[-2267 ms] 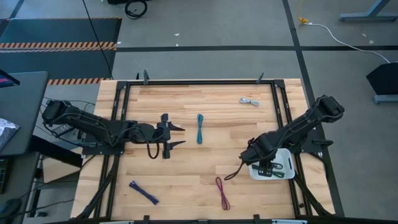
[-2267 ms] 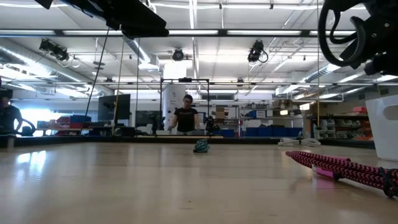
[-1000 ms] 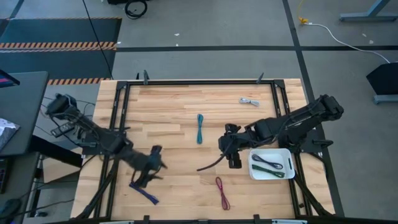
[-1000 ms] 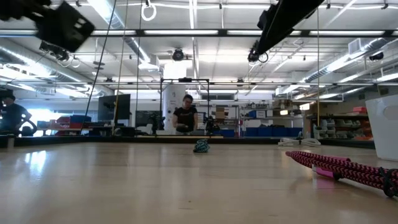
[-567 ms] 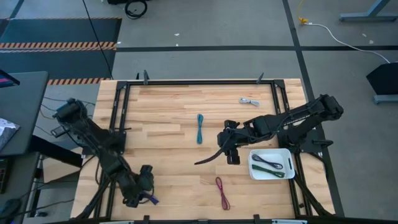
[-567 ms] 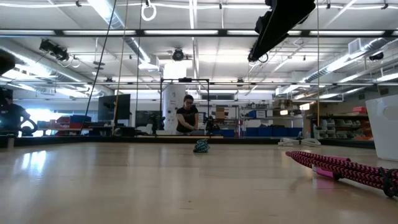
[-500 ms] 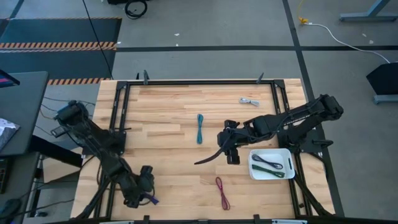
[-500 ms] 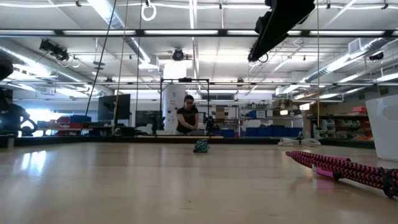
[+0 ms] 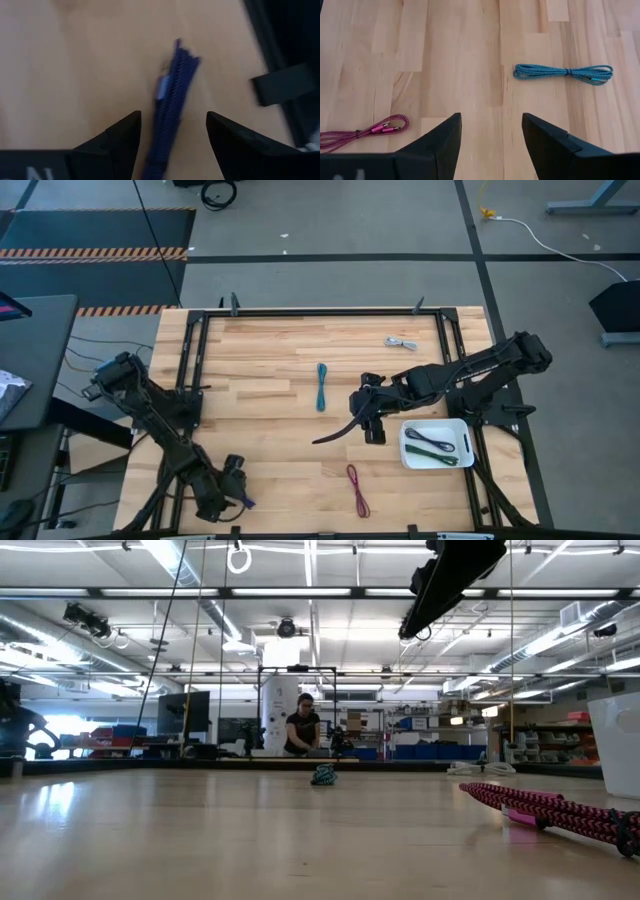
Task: Pick and place USB-C Cables
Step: Put the violet charger cable into the white container
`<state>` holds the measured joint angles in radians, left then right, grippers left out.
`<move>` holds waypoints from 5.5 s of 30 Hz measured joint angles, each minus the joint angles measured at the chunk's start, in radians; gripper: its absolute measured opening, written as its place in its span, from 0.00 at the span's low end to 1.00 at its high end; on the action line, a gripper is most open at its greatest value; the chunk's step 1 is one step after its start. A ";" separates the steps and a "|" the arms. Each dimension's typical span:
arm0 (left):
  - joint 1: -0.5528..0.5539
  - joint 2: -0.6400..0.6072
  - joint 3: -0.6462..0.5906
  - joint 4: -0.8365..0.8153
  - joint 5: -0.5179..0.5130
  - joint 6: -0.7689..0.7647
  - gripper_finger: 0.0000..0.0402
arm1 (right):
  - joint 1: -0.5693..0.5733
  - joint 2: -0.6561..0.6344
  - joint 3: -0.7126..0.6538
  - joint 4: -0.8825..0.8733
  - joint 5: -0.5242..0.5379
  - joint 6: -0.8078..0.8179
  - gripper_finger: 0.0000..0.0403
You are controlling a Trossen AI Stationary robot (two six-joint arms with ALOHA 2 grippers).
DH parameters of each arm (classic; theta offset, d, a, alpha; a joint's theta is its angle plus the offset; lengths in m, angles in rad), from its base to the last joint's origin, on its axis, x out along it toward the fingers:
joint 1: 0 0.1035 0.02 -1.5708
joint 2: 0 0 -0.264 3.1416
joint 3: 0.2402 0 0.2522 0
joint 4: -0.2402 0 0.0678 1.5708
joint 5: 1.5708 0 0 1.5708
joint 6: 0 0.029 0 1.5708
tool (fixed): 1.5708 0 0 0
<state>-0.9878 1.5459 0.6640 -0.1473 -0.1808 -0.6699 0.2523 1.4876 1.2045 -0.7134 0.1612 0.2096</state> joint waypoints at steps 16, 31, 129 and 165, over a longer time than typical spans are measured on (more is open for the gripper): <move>-0.004 0.045 0.004 -0.127 -0.040 0.006 0.42 | 0.000 0.000 0.000 0.001 0.000 0.000 0.53; 0.062 -0.005 -0.002 -0.136 -0.302 0.054 0.09 | -0.002 0.000 0.000 0.036 0.005 -0.004 0.53; 0.406 -0.220 0.092 0.355 -0.818 0.702 0.50 | 0.144 0.000 0.360 -0.841 0.126 0.045 0.06; 0.437 -0.219 0.092 0.273 -0.738 0.648 0.50 | 0.237 0.000 0.607 -0.857 0.302 0.148 0.06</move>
<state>-0.5507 1.3270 0.7555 0.1253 -0.9192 -0.0219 0.4889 1.4876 1.8117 -1.5709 0.4632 0.3572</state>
